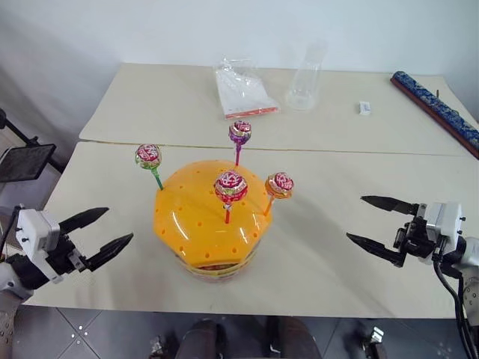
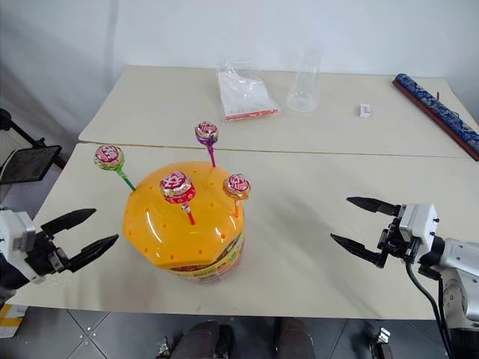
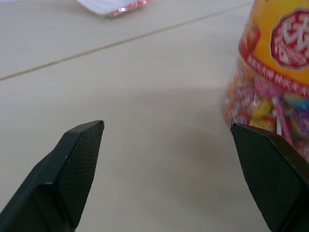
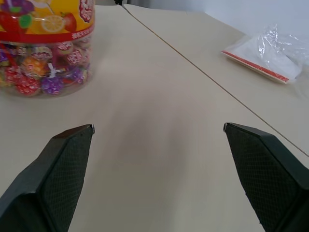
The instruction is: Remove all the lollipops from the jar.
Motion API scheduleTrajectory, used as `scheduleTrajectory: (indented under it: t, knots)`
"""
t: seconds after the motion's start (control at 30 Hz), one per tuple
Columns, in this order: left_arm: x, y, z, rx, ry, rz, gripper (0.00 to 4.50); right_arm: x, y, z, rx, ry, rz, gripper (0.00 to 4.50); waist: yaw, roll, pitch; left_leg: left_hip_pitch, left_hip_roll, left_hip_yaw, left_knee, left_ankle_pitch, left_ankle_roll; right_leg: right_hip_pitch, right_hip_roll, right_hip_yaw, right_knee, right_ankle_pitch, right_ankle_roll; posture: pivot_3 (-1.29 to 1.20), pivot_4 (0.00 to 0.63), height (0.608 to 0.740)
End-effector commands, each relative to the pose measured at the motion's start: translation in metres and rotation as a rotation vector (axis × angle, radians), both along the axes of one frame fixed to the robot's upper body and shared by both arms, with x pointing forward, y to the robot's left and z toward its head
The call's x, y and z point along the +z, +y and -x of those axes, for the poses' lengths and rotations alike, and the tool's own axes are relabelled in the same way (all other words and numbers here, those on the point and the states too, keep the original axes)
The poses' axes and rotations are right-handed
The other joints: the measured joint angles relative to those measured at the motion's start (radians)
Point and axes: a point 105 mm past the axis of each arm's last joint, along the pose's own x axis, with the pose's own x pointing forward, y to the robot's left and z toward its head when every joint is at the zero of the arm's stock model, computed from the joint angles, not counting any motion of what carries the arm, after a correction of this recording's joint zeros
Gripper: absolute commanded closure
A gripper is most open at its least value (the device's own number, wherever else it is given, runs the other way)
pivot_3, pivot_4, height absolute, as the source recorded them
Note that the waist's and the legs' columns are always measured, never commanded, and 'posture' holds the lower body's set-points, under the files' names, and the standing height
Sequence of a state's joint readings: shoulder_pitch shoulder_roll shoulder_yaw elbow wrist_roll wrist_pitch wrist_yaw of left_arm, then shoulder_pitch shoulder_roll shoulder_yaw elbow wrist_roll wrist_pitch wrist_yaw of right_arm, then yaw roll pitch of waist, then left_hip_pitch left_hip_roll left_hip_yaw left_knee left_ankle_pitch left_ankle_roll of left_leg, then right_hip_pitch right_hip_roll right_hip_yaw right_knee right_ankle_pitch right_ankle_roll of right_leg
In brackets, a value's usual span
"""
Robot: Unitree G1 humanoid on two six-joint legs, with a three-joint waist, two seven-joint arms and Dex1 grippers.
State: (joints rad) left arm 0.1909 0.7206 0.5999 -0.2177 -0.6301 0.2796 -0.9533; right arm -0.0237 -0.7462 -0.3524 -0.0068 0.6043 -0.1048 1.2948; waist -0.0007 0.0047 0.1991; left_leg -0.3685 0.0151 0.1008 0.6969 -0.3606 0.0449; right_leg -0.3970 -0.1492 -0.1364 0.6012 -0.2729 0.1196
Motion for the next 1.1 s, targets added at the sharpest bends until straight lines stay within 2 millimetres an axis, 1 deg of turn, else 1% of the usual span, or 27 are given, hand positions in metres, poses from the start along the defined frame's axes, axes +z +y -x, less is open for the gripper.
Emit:
scheduleTrajectory:
  t: [0.03, 0.13, 0.2, 0.27, 0.33, 0.4, 0.47, 0.5, 0.53, 0.57, 0.63, 0.67, 0.73, 0.87, 0.93, 1.07, 1.1]
  knots:
    - [0.012, -0.006, -0.006, -0.041, -0.026, 0.031, 0.04, 0.013, 0.007, 0.01, 0.068, -0.047, -0.071, 0.0, 0.0, 0.0, 0.0, 0.0, 0.0, 0.0, 0.0, 0.0, 0.0, 0.0, 0.0, 0.0, 0.0, 0.0, 0.0, 0.0, 0.15, 0.74]
    - [0.017, -0.008, -0.012, -0.079, -0.01, 0.101, 0.04, 0.022, 0.015, 0.017, 0.116, -0.084, -0.176, 0.0, 0.0, 0.0, 0.0, 0.0, 0.0, 0.0, 0.0, 0.0, 0.0, 0.0, 0.0, 0.0, 0.001, 0.0, 0.0, 0.0, 0.15, 0.74]
    - [0.027, 0.005, -0.021, -0.026, -0.018, 0.202, 0.04, 0.043, 0.021, 0.025, 0.15, -0.147, -0.313, 0.0, 0.0, 0.0, 0.0, 0.0, 0.0, 0.0, 0.0, 0.0, 0.0, 0.0, 0.001, 0.0, 0.001, 0.0, 0.0, 0.0, 0.15, 0.74]
    - [0.038, 0.019, -0.025, -0.031, -0.027, 0.332, 0.04, 0.058, 0.029, 0.033, 0.184, -0.178, -0.386, 0.0, 0.001, 0.0, 0.0, 0.0, 0.0, -0.001, 0.0, 0.0, 0.0, 0.0, 0.001, 0.0, 0.003, 0.0, 0.0, 0.0, 0.15, 0.74]
    - [0.05, 0.027, -0.023, -0.103, -0.044, 0.429, 0.04, 0.073, 0.038, 0.043, 0.223, -0.19, -0.449, 0.0, 0.001, 0.0, 0.0, 0.0, 0.0, -0.001, 0.0, 0.0, 0.0, -0.001, 0.001, 0.0, 0.004, 0.0, 0.0, 0.0, 0.15, 0.74]
    - [0.065, 0.031, -0.022, -0.18, -0.048, 0.481, 0.04, 0.087, 0.05, 0.058, 0.299, -0.186, -0.5, 0.0, 0.0, 0.0, 0.0, 0.0, 0.0, -0.001, 0.0, 0.0, 0.0, -0.001, 0.002, -0.001, 0.004, 0.0, 0.0, 0.0, 0.15, 0.74]
    - [0.077, 0.03, -0.023, -0.234, -0.074, 0.477, 0.04, 0.092, 0.059, 0.068, 0.346, -0.173, -0.495, 0.0, 0.002, 0.0, 0.0, -0.001, 0.0, -0.001, 0.0, 0.0, -0.001, -0.002, 0.003, -0.001, 0.004, 0.0, 0.0, 0.0, 0.15, 0.74]
    - [0.083, 0.026, -0.022, -0.28, -0.09, 0.467, 0.04, 0.093, 0.064, 0.072, 0.367, -0.166, -0.483, 0.0, 0.003, 0.0, 0.0, -0.001, 0.0, -0.001, 0.0, 0.0, -0.001, -0.002, 0.004, -0.001, 0.004, 0.0, 0.0, 0.0, 0.15, 0.74]
    - [0.097, 0.012, -0.014, -0.412, -0.095, 0.474, 0.04, 0.094, 0.071, 0.078, 0.403, -0.165, -0.465, 0.0, 0.004, -0.001, 0.0, -0.001, -0.001, -0.001, 0.0, 0.0, -0.001, -0.002, 0.004, -0.001, 0.004, 0.0, 0.0, 0.0, 0.15, 0.74]
    - [0.106, 0.002, -0.007, -0.51, -0.093, 0.479, 0.04, 0.095, 0.076, 0.083, 0.428, -0.165, -0.454, 0.0, 0.004, -0.001, 0.0, -0.001, -0.001, -0.001, 0.0, 0.0, -0.001, -0.002, 0.004, -0.001, 0.004, 0.0, 0.0, 0.0, 0.15, 0.74]
    - [0.117, -0.015, -0.003, -0.608, -0.112, 0.442, 0.04, 0.094, 0.083, 0.09, 0.481, -0.174, -0.413, 0.0, 0.003, -0.001, 0.0, -0.001, -0.002, -0.001, 0.0, 0.0, 0.0, -0.002, 0.004, 0.0, 0.003, 0.0, 0.001, 0.0, 0.15, 0.74]
    - [0.119, -0.019, -0.004, -0.618, -0.124, 0.419, 0.04, 0.093, 0.085, 0.091, 0.497, -0.171, -0.395, 0.0, 0.003, -0.001, 0.0, -0.001, -0.002, -0.001, 0.0, 0.0, 0.0, -0.002, 0.004, 0.0, 0.003, 0.0, 0.001, 0.0, 0.15, 0.74]
    - [0.121, -0.032, 0.003, -0.702, -0.12, 0.389, 0.04, 0.09, 0.083, 0.089, 0.494, -0.166, -0.382, 0.0, 0.001, -0.001, 0.0, -0.001, -0.002, 0.0, 0.0, 0.0, 0.0, -0.001, 0.004, 0.001, 0.003, 0.001, 0.001, 0.0, 0.15, 0.74]
    - [0.127, -0.053, 0.013, -0.814, -0.118, 0.346, 0.04, 0.078, 0.073, 0.083, 0.492, -0.153, -0.332, 0.0, -0.001, -0.001, 0.0, -0.001, -0.001, 0.001, 0.0, 0.0, 0.0, -0.001, 0.007, 0.001, 0.003, 0.001, 0.001, 0.0, 0.15, 0.74]
    - [0.125, -0.059, 0.017, -0.845, -0.102, 0.317, 0.04, 0.075, 0.07, 0.082, 0.491, -0.154, -0.325, 0.0, 0.0, -0.001, 0.0, -0.001, -0.001, 0.001, 0.0, 0.0, 0.0, -0.001, 0.008, 0.002, 0.002, 0.001, 0.001, 0.0, 0.15, 0.74]
    - [0.109, -0.082, 0.006, -0.877, -0.093, 0.272, 0.04, 0.068, 0.064, 0.077, 0.49, -0.15, -0.314, 0.0, 0.003, -0.001, 0.0, 0.001, -0.001, 0.003, 0.0, 0.0, 0.0, -0.001, 0.008, 0.002, 0.003, 0.001, 0.001, 0.0, 0.15, 0.74]
    - [0.111, -0.087, 0.003, -0.881, -0.117, 0.289, 0.04, 0.068, 0.064, 0.076, 0.488, -0.154, -0.319, 0.0, 0.006, -0.001, 0.0, 0.0, -0.001, 0.003, 0.001, 0.0, 0.0, -0.001, 0.009, 0.002, 0.002, 0.001, 0.001, 0.0, 0.15, 0.74]
